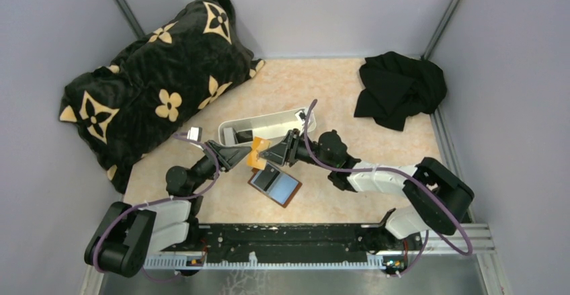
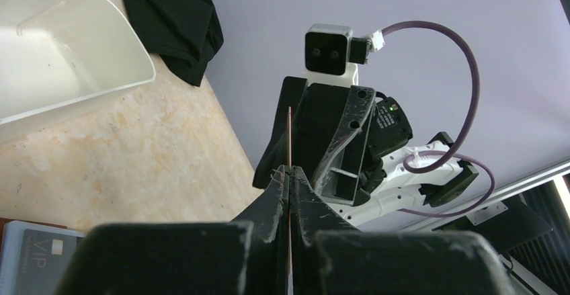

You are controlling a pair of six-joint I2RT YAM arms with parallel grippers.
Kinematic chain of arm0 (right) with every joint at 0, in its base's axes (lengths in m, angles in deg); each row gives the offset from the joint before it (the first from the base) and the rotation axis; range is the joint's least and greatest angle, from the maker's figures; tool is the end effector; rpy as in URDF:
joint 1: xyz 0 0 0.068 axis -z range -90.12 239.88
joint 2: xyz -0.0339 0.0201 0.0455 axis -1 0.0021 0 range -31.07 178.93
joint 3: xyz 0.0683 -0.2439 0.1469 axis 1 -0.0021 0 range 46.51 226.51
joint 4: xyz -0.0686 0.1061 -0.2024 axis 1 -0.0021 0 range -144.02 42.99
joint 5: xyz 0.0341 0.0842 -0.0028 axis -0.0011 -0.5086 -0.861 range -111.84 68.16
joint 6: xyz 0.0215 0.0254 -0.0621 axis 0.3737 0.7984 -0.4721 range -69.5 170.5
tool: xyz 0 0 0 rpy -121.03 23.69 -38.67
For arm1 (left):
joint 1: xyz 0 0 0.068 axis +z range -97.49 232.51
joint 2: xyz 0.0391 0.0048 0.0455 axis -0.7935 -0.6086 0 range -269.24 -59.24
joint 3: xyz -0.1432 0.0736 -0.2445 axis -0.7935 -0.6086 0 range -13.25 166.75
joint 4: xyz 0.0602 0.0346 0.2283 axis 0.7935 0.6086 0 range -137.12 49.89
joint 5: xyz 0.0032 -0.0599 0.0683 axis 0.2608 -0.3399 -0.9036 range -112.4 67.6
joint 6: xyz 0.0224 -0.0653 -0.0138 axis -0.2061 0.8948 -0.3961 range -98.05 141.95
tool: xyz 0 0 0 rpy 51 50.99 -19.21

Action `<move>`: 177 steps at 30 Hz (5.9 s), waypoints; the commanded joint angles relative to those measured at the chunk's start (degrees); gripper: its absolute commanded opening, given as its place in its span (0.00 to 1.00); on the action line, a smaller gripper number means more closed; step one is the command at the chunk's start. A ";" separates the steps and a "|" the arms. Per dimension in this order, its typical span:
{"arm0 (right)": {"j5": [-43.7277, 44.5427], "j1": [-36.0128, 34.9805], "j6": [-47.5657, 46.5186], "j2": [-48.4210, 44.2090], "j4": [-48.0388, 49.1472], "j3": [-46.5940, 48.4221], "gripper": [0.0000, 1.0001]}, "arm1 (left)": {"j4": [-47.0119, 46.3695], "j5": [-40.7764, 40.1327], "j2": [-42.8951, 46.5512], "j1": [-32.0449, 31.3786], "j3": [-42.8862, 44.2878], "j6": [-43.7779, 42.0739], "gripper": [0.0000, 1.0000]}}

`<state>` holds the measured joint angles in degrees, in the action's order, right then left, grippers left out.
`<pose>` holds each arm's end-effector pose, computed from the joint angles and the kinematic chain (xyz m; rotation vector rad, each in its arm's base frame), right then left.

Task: Take the credit cards out of the card holder

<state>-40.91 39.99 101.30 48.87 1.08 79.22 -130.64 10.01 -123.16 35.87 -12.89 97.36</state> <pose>0.1740 0.2358 0.2745 -0.2900 1.7875 1.5865 0.1463 -0.0760 0.2402 -0.1778 1.4773 -1.6888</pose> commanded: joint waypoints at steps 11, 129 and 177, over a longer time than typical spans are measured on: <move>-0.33 -0.61 -0.02 -1.59 3.68 -0.73 0.27 | -3.02 -1.03 -1.36 -0.21 -0.03 -0.19 0.00; 27.73 -0.26 -25.96 20.76 -80.82 55.39 0.00 | 62.36 -24.90 -21.75 0.75 42.64 -36.63 0.84; 21.88 -4.39 -23.61 34.90 -83.38 61.75 0.00 | 71.29 -18.59 -6.28 -1.11 32.80 -34.86 0.86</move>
<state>-18.68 36.67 77.15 82.14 -82.67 136.27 -59.91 -10.32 -129.82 35.14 18.65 63.05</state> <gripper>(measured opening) 0.007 0.859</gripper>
